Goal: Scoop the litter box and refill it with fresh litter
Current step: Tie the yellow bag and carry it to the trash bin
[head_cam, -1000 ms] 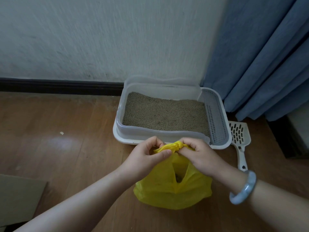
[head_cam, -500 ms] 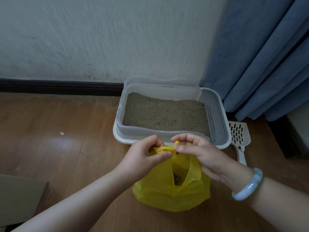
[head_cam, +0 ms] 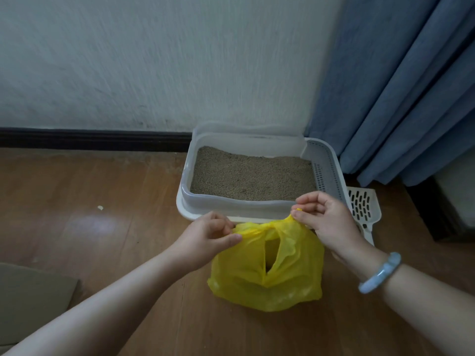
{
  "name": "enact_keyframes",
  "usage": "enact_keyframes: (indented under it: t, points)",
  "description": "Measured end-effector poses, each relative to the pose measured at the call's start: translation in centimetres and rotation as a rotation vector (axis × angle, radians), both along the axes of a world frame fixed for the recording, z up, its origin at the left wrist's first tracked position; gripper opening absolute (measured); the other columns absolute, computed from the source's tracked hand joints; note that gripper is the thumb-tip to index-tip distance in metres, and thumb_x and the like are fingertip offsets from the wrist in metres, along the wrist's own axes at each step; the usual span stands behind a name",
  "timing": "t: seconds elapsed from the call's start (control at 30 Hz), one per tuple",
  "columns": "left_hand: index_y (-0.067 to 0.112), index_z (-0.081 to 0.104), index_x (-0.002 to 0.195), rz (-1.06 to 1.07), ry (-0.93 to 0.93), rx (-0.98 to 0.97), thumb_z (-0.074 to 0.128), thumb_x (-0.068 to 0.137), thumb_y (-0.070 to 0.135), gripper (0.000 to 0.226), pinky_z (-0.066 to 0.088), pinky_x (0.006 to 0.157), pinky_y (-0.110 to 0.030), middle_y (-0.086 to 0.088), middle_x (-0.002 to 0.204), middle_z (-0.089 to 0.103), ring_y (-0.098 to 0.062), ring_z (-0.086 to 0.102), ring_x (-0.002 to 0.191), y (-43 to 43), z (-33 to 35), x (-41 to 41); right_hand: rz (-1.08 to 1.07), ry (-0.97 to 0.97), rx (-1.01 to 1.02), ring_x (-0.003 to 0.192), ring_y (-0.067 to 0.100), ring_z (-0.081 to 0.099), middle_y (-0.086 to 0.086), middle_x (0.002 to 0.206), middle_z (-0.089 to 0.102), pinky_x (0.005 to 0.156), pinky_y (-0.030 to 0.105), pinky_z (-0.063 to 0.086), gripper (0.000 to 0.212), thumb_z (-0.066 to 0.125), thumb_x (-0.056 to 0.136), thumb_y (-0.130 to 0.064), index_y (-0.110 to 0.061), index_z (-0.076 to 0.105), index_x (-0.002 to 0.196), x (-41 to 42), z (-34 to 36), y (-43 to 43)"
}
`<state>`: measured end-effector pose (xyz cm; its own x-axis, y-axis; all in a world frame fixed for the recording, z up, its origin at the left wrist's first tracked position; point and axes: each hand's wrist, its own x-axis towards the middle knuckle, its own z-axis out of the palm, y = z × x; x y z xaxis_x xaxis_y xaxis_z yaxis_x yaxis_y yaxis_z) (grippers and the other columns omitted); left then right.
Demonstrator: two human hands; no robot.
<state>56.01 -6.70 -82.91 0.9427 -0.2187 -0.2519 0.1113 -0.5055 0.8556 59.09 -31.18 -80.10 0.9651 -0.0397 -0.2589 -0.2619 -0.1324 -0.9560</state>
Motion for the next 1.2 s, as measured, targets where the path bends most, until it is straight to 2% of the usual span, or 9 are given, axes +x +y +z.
enact_keyframes:
  t: [0.3,0.37,0.47,0.6,0.73,0.87,1.0,1.07,1.2]
  points:
    - [0.021,0.053,0.055,0.063,0.088,0.427,0.072,0.077,0.041,0.035,0.044,0.070,-0.031,0.003,0.077,0.055,-0.015,0.051,0.078,3.5,-1.1,0.6,-0.046,-0.059,-0.193,0.065,0.008,0.065,0.005,0.077,0.068,0.058,0.010,0.049,0.022,0.072,0.075,0.005,-0.012,0.060,0.082,-0.5,-2.2,-1.6]
    - [0.017,0.054,0.061,0.199,0.155,0.248,0.076,0.077,0.035,0.033,0.038,0.063,-0.028,0.002,0.071,0.054,-0.013,0.050,0.069,3.1,-0.6,0.6,-0.061,-0.059,-0.102,0.063,0.001,0.064,0.007,0.080,0.068,0.058,0.010,0.049,0.021,0.071,0.076,0.005,-0.010,0.060,0.086,-0.3,-1.8,-1.1]
    - [-0.002,0.064,0.083,0.342,0.253,-0.303,0.077,0.072,0.032,0.038,0.045,0.081,-0.028,-0.006,0.083,0.064,-0.015,0.059,0.081,2.0,1.1,0.8,-0.057,-0.056,0.062,0.069,0.001,0.066,0.006,0.084,0.069,0.063,0.011,0.050,0.022,0.071,0.076,0.004,-0.010,0.062,0.091,0.0,-1.1,-0.3]
    - [0.006,0.063,0.084,0.205,0.352,-0.630,0.073,0.075,0.032,0.029,0.050,0.077,-0.027,-0.010,0.090,0.063,-0.022,0.061,0.083,-1.1,3.1,0.6,-0.021,0.010,0.170,0.071,0.008,0.066,0.004,0.076,0.069,0.066,0.014,0.051,0.014,0.068,0.078,0.001,-0.009,0.064,0.087,-0.3,-1.1,0.5]
    - [0.014,0.067,0.108,0.155,0.334,-0.670,0.066,0.083,0.021,0.026,0.047,0.095,-0.030,-0.008,0.111,0.070,-0.020,0.064,0.109,-3.1,3.4,0.2,0.022,0.121,0.240,0.081,0.016,0.065,0.007,0.087,0.071,0.071,0.023,0.055,0.004,0.057,0.089,-0.005,-0.007,0.059,0.088,-0.4,-1.0,0.5]
    - [0.023,0.057,0.126,0.141,0.265,-0.603,0.055,0.092,0.012,0.036,0.048,0.087,-0.022,-0.004,0.098,0.072,-0.016,0.067,0.093,-3.9,3.7,0.1,0.064,0.185,0.394,0.095,0.022,0.067,0.013,0.095,0.070,0.082,0.035,0.053,0.010,0.040,0.099,-0.013,-0.007,0.048,0.098,-0.3,-0.2,1.0]
    - [0.025,0.052,0.128,0.058,0.095,-0.448,0.050,0.096,0.007,0.037,0.045,0.070,-0.014,0.000,0.074,0.063,-0.005,0.055,0.065,-4.9,3.0,0.1,0.144,0.179,0.492,0.067,0.018,0.064,0.008,0.071,0.058,0.081,0.038,0.052,0.011,0.038,0.100,-0.014,-0.009,0.046,0.095,0.0,0.6,1.4]
    - [0.028,0.054,0.122,0.048,0.039,-0.383,0.050,0.096,0.006,0.034,0.042,0.066,-0.016,0.006,0.065,0.056,-0.005,0.048,0.059,-4.8,2.5,0.2,0.247,0.117,0.422,0.057,0.015,0.054,0.005,0.065,0.051,0.074,0.033,0.053,0.011,0.038,0.100,-0.012,-0.009,0.043,0.091,0.3,0.8,1.1]
    - [0.037,0.058,0.118,-0.018,-0.043,-0.158,0.051,0.086,0.030,0.033,0.042,0.065,-0.019,0.016,0.061,0.055,-0.002,0.049,0.060,-3.3,0.5,0.1,0.644,-0.139,-0.224,0.055,0.007,0.050,-0.001,0.061,0.052,0.059,0.019,0.042,0.011,0.041,0.099,-0.011,-0.007,0.043,0.089,0.4,0.5,0.0]
